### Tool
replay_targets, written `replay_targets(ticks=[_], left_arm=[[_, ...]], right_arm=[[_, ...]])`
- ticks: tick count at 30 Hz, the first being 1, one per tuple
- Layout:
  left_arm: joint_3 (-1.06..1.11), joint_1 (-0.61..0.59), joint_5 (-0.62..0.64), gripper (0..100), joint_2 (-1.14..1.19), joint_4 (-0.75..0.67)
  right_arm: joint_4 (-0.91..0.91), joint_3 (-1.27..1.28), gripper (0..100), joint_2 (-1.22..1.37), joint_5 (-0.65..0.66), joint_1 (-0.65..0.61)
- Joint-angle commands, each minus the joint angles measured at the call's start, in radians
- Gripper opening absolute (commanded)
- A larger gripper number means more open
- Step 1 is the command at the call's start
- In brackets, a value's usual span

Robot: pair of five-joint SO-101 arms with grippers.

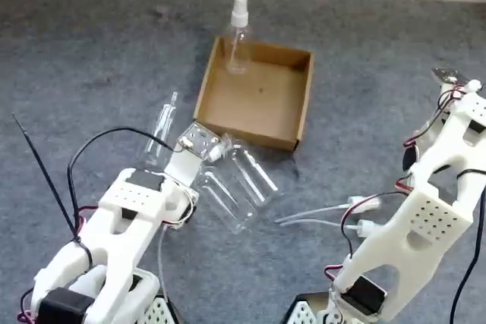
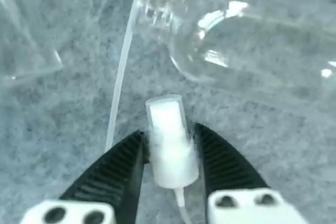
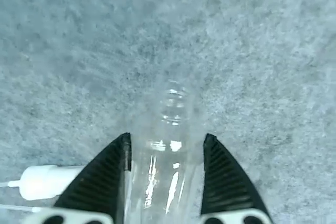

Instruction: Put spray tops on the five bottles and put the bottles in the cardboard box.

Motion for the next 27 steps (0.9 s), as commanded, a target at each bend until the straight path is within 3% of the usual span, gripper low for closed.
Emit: replay_targets(ticks=[1,6,12,21,27], left_arm=[[-0.065,0.016,0.005,0,-0.018,0.049],[-0.222,0.013,0.012,0,-0.019,0.181],[-0.375,-0.050,0.149,0,-0.019,0.222],[-0.404,-0.157,0.322,0,-0.019,0.203],[-0.305,-0.265,0.354,0,-0.019,0.043]], right_arm=[[0.015,-0.047,1.4,-0.013,0.014,0.025],[0.015,-0.056,1.4,-0.015,0.015,0.033],[0.015,-0.056,6.0,-0.018,0.017,0.027],[0.016,-0.056,11.3,-0.019,0.015,0.004],[0.117,-0.113,11.4,-0.019,0.014,-0.016]])
